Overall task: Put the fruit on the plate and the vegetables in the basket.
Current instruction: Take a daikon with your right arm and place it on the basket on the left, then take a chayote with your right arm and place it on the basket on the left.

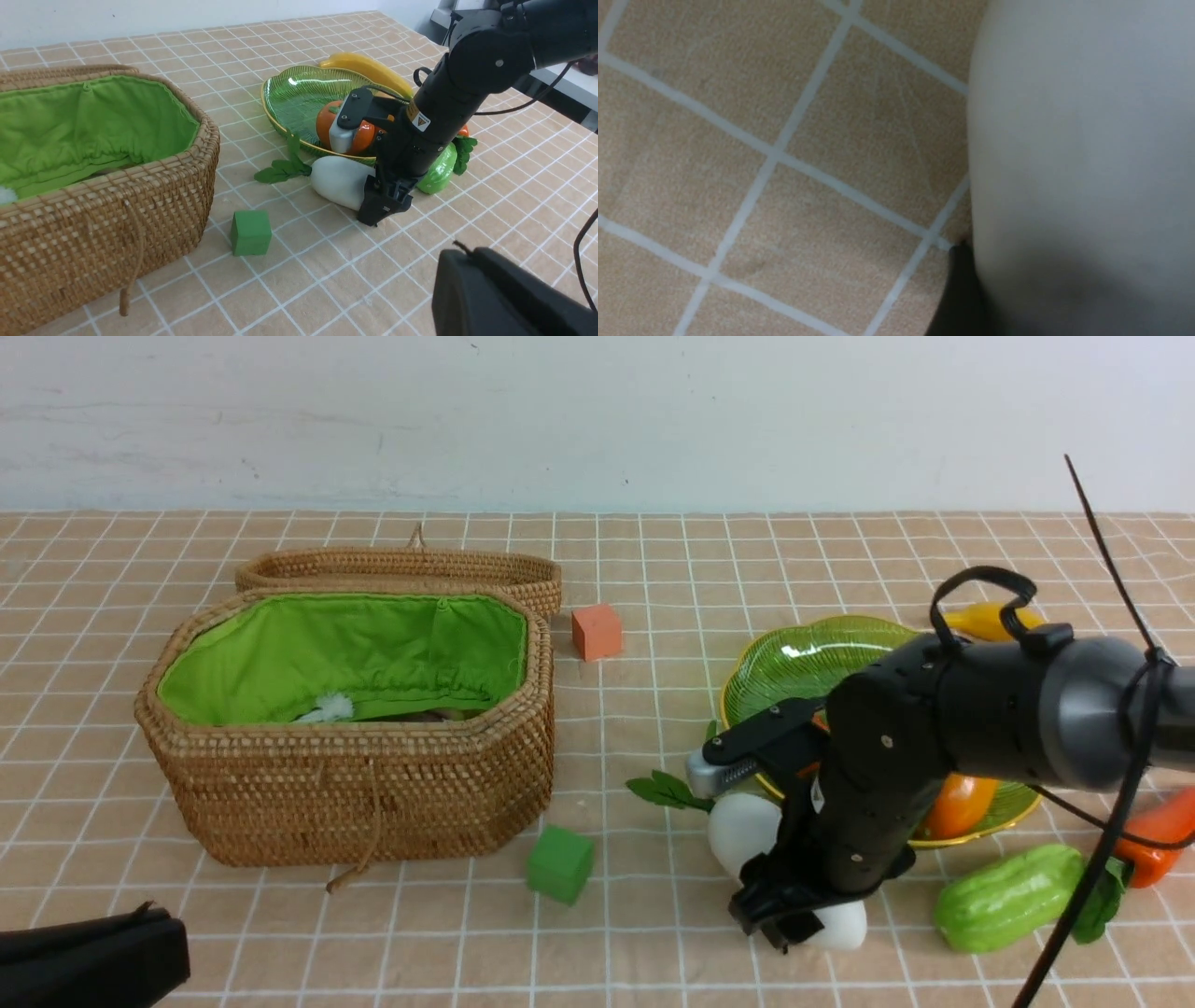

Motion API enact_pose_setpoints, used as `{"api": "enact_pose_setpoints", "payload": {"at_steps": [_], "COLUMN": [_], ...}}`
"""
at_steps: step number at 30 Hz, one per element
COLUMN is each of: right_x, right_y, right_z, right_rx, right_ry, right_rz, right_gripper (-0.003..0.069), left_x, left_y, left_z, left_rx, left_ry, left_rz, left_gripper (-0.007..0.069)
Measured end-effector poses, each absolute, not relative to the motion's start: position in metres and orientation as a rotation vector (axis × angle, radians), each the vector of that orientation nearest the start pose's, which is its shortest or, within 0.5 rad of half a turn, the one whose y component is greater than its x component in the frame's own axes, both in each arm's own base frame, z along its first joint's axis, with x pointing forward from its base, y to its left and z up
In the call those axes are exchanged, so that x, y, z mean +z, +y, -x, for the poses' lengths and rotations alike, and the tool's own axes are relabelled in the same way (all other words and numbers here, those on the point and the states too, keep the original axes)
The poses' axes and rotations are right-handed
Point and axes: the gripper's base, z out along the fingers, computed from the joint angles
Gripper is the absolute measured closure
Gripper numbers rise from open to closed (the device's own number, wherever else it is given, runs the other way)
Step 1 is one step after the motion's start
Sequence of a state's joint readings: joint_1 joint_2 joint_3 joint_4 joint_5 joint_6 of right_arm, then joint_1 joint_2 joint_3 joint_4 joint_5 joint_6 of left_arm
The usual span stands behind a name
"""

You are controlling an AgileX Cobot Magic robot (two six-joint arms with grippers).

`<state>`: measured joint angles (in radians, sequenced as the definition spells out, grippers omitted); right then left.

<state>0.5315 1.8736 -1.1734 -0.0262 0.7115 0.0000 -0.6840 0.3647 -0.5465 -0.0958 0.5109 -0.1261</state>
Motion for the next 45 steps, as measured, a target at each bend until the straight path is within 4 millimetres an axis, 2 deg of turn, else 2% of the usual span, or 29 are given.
{"api": "enact_pose_setpoints", "payload": {"at_steps": [2,4,5,6,10,13,15,16,17,18,19,22,23,24,27,29,32,33,34,35,36,37,38,39,40,41,42,43,45], "right_x": [0.171,0.193,0.212,0.218,0.310,0.366,0.393,0.397,0.399,0.396,0.391,0.356,0.353,0.330,0.301,0.292,0.305,0.313,0.333,0.344,0.348,0.374,0.388,0.390,0.413,0.423,0.422,0.433,0.441], "right_y": [0.183,0.192,0.197,0.198,0.212,0.220,0.235,0.242,0.247,0.270,0.280,0.313,0.315,0.327,0.338,0.342,0.339,0.336,0.326,0.319,0.317,0.299,0.286,0.282,0.257,0.245,0.243,0.229,0.208], "right_z": [-0.310,-0.300,-0.294,-0.292,-0.275,-0.273,-0.275,-0.278,-0.278,-0.286,-0.291,-0.316,-0.318,-0.332,-0.348,-0.353,-0.351,-0.348,-0.339,-0.332,-0.331,-0.315,-0.304,-0.301,-0.284,-0.278,-0.278,-0.271,-0.259], "right_rx": [0.076,0.113,0.148,0.157,0.282,0.330,0.384,0.394,0.408,0.466,0.477,0.465,0.466,0.451,0.440,0.434,0.431,0.439,0.453,0.462,0.461,0.449,0.426,0.410,0.333,0.278,0.261,0.209,0.158], "right_ry": [2.789,2.755,2.714,2.697,2.426,2.187,2.028,1.979,1.955,1.863,1.826,1.749,1.748,1.753,1.784,1.798,1.806,1.827,1.879,1.927,1.929,2.018,2.091,2.128,2.228,2.267,2.278,2.301,2.331], "right_rz": [0.788,0.804,0.811,0.810,0.827,0.917,1.027,1.072,1.095,1.193,1.236,1.377,1.382,1.416,1.424,1.417,1.384,1.364,1.315,1.296,1.281,1.232,1.184,1.168,1.077,1.010,0.999,0.901,0.761], "right_gripper": [0.0152,0.0152,0.0152,0.0152,0.0152,0.0152,0.0152,0.0152,0.0152,0.0152,0.0152,0.0152,0.0152,0.0152,0.0144,0.0062,-0.0007,-0.0013,-0.0010,-0.0001,0.0003,0.0043,0.0078,0.0087,0.0174,0.0231,0.0243,0.0330,0.0453], "left_x": [0.325,0.325,0.327,0.328,0.341,0.346,0.348,0.348,0.348,0.348,0.347,0.347,0.347,0.347,0.347,0.347,0.347,0.347,0.347,0.347,0.347,0.347,0.347,0.347,0.347,0.347,0.347,0.347,0.347], "left_y": [-0.050,-0.050,-0.049,-0.049,-0.045,-0.043,-0.042,-0.042,-0.042,-0.041,-0.041,-0.041,-0.041,-0.041,-0.041,-0.041,-0.041,-0.041,-0.041,-0.041,-0.041,-0.041,-0.041,-0.041,-0.041,-0.041,-0.041,-0.041,-0.041], "left_z": [-0.055,-0.054,-0.054,-0.054,-0.054,-0.054,-0.054,-0.054,-0.054,-0.054,-0.054,-0.054,-0.054,-0.054,-0.054,-0.054,-0.054,-0.054,-0.054,-0.054,-0.054,-0.054,-0.054,-0.054,-0.054,-0.054,-0.054,-0.054,-0.054], "left_rx": [-0.669,-0.666,-0.662,-0.662,-0.607,-0.586,-0.591,-0.591,-0.592,-0.599,-0.599,-0.601,-0.601,-0.601,-0.600,-0.601,-0.601,-0.601,-0.599,-0.598,-0.598,-0.598,-0.596,-0.596,-0.589,-0.584,-0.583,-0.580,-0.577], "left_ry": [1.810,1.814,1.807,1.805,1.751,1.731,1.732,1.733,1.735,1.743,1.747,1.750,1.750,1.750,1.751,1.753,1.753,1.753,1.751,1.751,1.751,1.751,1.750,1.750,1.747,1.745,1.745,1.743,1.741], "left_rz": [-0.473,-0.475,-0.476,-0.476,-0.488,-0.477,-0.456,-0.452,-0.449,-0.435,-0.433,-0.428,-0.428,-0.427,-0.427,-0.426,-0.426,-0.426,-0.427,-0.427,-0.427,-0.427,-0.429,-0.429,-0.437,-0.443,-0.445,-0.451,-0.460], "left_gripper": [0.0638,0.0638,0.0638,0.0638,0.0638,0.0638,0.0638,0.0638,0.0638,0.0638,0.0638,0.0638,0.0638,0.0638,0.0638,0.0638,0.0638,0.0638,0.0638,0.0638,0.0638,0.0638,0.0638,0.0638,0.0638,0.0638,0.0638,0.0638,0.0638]}}
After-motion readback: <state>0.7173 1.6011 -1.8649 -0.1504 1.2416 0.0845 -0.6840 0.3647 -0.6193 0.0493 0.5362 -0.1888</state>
